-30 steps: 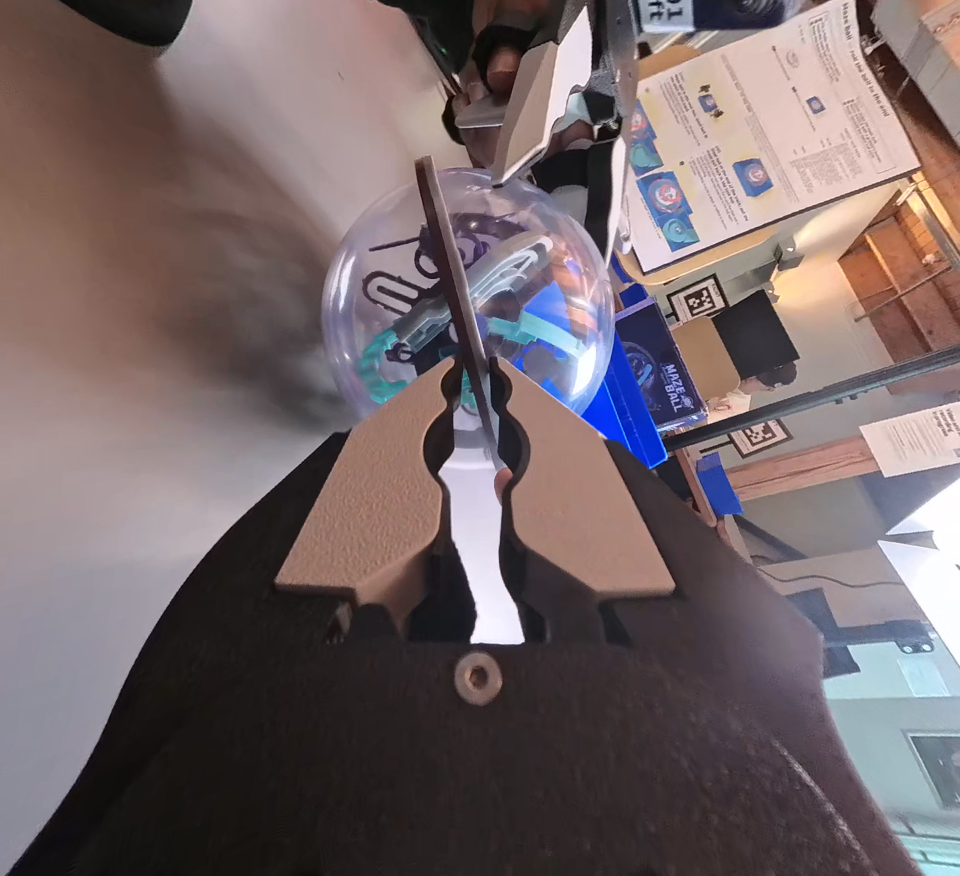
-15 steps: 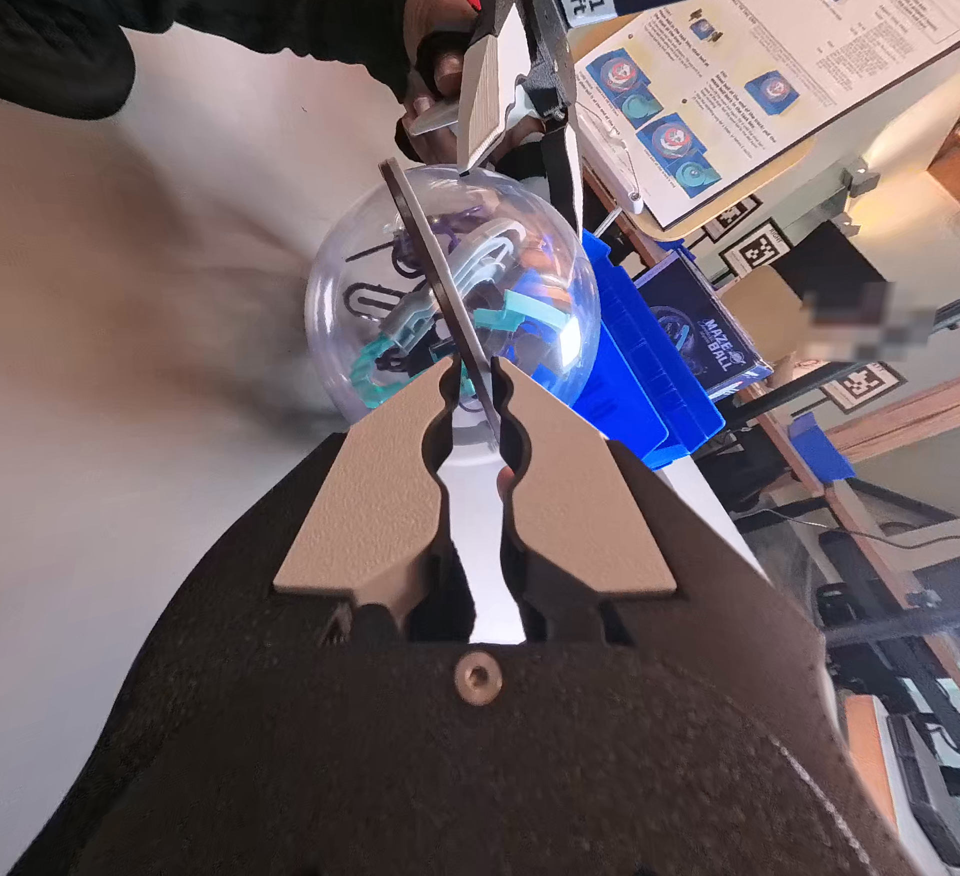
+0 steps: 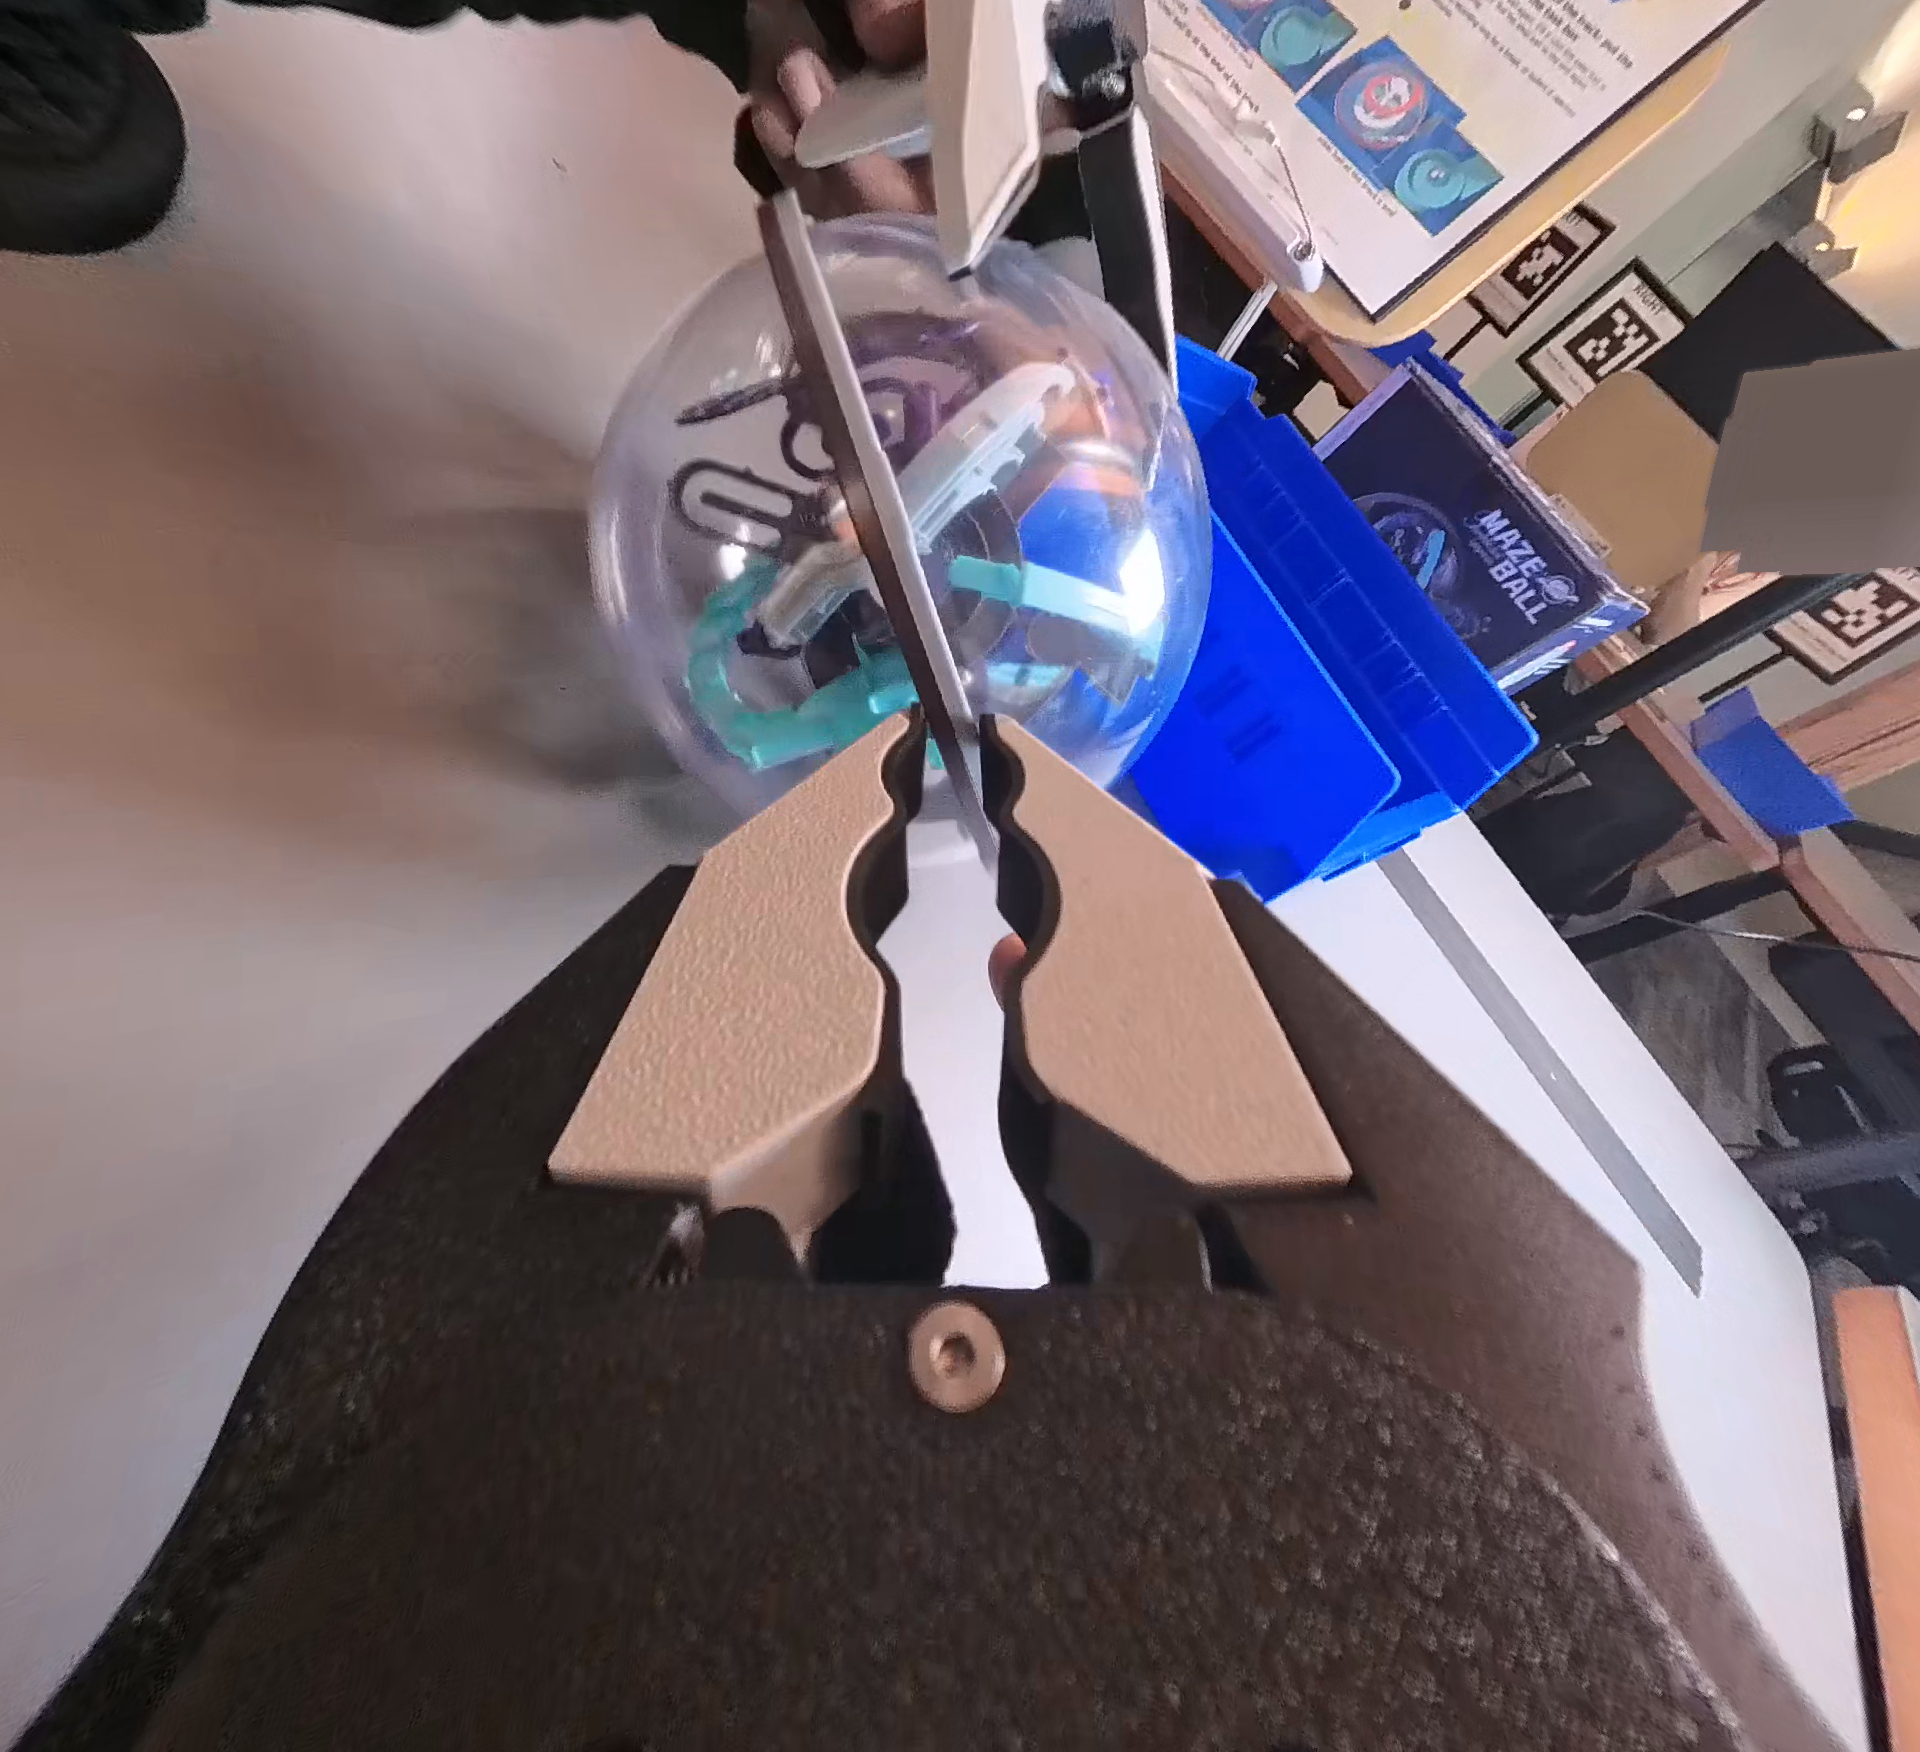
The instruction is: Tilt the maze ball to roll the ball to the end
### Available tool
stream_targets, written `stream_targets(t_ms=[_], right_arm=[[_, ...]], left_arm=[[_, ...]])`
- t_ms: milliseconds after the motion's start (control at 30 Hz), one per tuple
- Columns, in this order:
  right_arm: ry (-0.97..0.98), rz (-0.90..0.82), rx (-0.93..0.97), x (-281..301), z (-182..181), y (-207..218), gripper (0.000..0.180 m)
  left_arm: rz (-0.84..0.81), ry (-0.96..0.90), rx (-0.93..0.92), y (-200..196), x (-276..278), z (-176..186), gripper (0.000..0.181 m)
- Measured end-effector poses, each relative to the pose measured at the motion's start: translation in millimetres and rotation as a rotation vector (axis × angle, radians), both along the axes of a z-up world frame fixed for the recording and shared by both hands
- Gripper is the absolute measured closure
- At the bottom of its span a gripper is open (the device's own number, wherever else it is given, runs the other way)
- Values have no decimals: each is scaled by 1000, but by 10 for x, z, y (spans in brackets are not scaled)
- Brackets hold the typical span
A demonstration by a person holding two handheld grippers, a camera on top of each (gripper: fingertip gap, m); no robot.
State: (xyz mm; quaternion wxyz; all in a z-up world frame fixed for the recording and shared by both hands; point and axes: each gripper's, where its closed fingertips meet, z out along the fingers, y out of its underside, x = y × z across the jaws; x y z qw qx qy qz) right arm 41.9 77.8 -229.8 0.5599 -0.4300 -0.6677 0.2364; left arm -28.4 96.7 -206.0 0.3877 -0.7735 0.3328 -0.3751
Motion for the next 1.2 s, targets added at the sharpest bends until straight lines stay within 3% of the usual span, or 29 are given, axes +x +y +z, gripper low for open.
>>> stream_targets(t_ms=[867, 1200], right_arm=[[-52, -56, -11, 16, -118, 184, 172], [-97, 27, -40, 76, -190, 218, 171]], left_arm=[[165, 165, -23, 39, 8, -1, 72], [231, 286, -26, -10, 102, -4, 72]])
